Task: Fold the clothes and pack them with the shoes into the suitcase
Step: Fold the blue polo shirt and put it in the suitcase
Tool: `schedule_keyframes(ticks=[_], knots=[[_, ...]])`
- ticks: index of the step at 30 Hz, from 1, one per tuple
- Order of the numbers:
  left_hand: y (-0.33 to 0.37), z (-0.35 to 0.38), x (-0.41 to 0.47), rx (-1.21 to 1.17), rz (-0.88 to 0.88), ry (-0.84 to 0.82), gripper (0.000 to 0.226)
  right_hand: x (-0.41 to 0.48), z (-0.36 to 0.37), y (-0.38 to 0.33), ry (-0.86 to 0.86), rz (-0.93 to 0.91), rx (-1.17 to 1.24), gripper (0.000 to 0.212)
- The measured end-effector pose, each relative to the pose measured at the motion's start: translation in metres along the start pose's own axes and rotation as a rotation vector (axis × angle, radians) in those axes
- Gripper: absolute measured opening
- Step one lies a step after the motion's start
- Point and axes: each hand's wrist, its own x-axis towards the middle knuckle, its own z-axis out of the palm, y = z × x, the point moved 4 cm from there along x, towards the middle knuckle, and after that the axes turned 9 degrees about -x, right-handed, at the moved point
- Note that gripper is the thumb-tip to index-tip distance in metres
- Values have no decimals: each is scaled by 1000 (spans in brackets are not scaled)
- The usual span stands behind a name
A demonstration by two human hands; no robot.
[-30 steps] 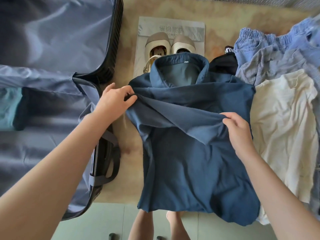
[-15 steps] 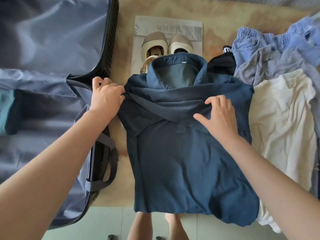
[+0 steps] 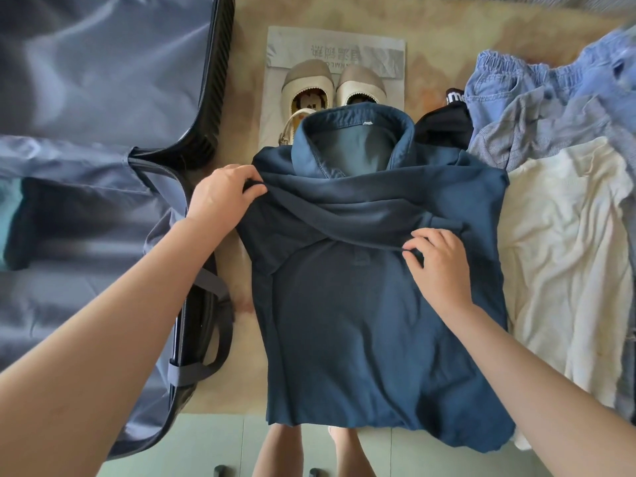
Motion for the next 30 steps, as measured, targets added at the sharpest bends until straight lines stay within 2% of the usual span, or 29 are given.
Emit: schedule_keyframes(ticks=[2, 5, 8, 10, 12, 17, 19, 21, 25, 27, 30], knots=[[1, -2, 0, -12, -13, 4, 24, 5, -14, -1, 52, 17, 87, 6], [-2, -6, 4, -4, -80, -19, 26, 19, -47, 3, 110, 153, 351, 7], [-4, -6, 9, 40, -70, -34, 24, 40, -74, 16, -35, 317, 641, 12], [-3, -7, 12, 71, -54, -42, 23, 58, -82, 27, -200, 345, 700, 14], [-5, -8, 13, 132, -46, -45, 24, 77, -84, 36, -322, 326, 623, 8], [-6, -2, 18, 224, -12, -57, 33, 106, -48, 54, -331, 275, 388, 6], [-2, 3, 14, 179, -19, -9, 46, 108, -36, 54, -276, 295, 294, 8], [4, 8, 3, 77, -41, 103, 53, 110, -34, 50, -148, 282, 219, 13], [16, 27, -39, -46, -42, 326, 48, 104, -31, 38, -1, 263, 205, 21], [20, 45, -63, -113, -86, 342, 46, 97, -31, 26, 53, 267, 206, 22], [19, 72, -97, -200, -220, 311, 47, 89, -36, -14, 164, 115, 153, 20]])
